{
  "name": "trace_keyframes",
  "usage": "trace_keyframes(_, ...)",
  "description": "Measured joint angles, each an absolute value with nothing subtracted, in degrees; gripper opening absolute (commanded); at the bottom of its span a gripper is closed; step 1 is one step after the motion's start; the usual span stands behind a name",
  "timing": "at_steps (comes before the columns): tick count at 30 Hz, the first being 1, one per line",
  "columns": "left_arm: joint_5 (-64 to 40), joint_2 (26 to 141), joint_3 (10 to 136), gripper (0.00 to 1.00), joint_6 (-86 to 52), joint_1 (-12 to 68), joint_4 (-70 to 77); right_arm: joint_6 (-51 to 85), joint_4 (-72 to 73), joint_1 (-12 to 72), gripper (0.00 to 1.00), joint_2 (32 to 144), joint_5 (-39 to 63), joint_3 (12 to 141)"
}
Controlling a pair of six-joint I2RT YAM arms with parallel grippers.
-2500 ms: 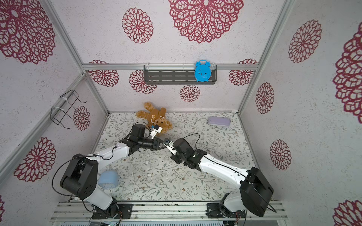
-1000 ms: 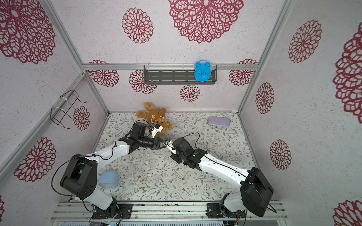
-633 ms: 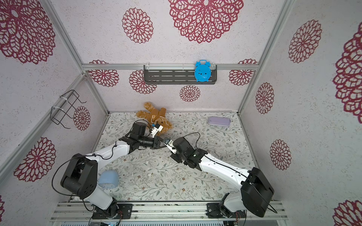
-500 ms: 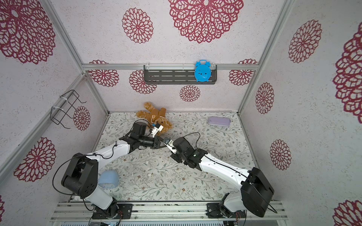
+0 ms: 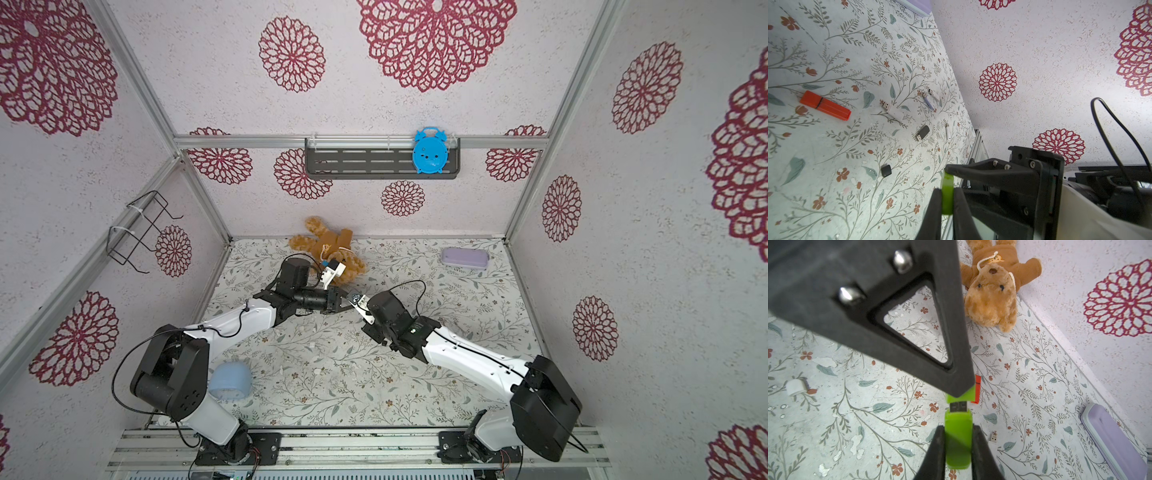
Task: Close the usb drive cover
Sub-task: Close the cover of the USB drive.
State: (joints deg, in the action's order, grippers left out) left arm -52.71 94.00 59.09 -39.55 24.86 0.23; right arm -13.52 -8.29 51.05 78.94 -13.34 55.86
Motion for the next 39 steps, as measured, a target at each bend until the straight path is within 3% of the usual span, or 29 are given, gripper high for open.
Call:
trace_keyframes(13, -53.4, 93.6, 60.7, 0.10, -33.4, 24.9, -5.6, -13.5, -7.5, 49.6, 0.18, 77.5, -8.2, 54.7)
trace_keyframes(20, -54.3, 93.6, 58.7, 0.08, -39.9, 24.9, 1.1, -14.5, -7.1, 49.3, 0.17, 77.5, -8.4, 54.8)
trace_keyframes(39, -52.6, 93.9, 59.5, 0.06, -43.4, 24.9, 1.0, -20.3, -5.8, 48.8, 0.15, 77.5, -9.1, 54.8)
